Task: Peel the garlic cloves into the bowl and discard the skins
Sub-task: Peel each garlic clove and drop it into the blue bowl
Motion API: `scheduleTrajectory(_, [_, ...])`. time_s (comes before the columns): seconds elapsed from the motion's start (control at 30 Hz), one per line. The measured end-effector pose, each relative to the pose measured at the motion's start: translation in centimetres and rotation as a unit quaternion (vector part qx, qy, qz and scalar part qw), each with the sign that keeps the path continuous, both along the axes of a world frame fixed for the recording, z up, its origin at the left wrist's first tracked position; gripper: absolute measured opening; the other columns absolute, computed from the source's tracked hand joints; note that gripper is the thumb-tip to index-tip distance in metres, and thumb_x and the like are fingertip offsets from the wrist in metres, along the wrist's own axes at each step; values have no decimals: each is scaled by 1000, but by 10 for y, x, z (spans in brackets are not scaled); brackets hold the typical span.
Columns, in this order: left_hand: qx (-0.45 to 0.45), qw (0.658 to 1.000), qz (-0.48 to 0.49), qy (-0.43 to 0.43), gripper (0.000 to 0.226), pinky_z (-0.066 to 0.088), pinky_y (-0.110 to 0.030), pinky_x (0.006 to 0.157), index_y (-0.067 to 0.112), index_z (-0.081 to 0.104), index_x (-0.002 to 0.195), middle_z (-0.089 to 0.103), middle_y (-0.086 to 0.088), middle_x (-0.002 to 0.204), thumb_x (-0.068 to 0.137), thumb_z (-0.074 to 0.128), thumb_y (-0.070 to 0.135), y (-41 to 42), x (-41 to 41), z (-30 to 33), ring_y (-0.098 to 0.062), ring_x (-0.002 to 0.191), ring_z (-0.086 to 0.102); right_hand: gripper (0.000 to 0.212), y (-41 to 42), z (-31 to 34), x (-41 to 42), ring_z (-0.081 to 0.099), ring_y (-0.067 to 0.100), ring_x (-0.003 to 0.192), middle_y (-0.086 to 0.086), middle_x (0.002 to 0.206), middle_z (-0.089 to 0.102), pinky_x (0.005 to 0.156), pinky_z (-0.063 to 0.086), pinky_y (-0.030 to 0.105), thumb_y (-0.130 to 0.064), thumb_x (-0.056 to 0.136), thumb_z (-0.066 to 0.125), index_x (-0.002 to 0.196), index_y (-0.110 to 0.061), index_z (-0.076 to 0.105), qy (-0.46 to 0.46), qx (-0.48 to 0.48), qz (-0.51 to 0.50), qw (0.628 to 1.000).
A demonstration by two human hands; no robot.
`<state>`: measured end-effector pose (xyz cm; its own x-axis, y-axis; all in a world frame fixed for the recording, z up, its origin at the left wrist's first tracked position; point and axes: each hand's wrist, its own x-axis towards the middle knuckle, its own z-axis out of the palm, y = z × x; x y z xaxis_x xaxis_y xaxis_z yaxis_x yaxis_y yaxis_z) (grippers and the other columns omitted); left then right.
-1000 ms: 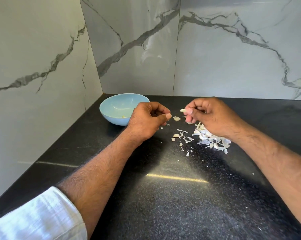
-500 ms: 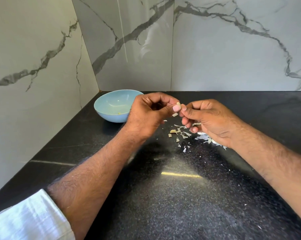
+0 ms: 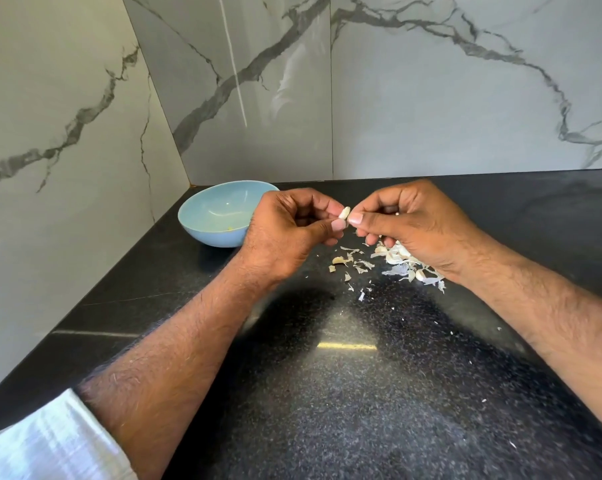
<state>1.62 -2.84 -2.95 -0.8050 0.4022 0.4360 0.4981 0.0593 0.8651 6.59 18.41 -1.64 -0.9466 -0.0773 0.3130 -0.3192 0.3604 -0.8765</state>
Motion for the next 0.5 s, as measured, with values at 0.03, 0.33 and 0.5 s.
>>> scheduleTrajectory(0.03, [-9,1000,3,7,15,64,-31,73,-4,76,104,78,-20,89,90,80,-2,-1,-1,0,-24,77,75,12,0,-1,0,70,15,69,4,79,78,59,50,22,-27,92,78,95,-16,81,8,12,-4,1000])
scheduleTrajectory(0.33, [-123,987,37,96,4,59,-30,70,12,79,95,78,-2,83,95,82,16,-6,-2,3,-23,73,70,14,1,-3,-2,71,15,70,6,79,78,63,53,30,-29,94,77,93,-15,80,1,8,-7,1000])
scheduleTrajectory(0.5, [-156,981,28,115,4,58,-43,70,15,78,94,75,-4,81,98,78,17,-6,-1,3,-34,76,66,12,2,-4,-3,66,20,71,11,78,74,65,53,33,-14,98,71,97,-4,78,-38,-24,31,999])
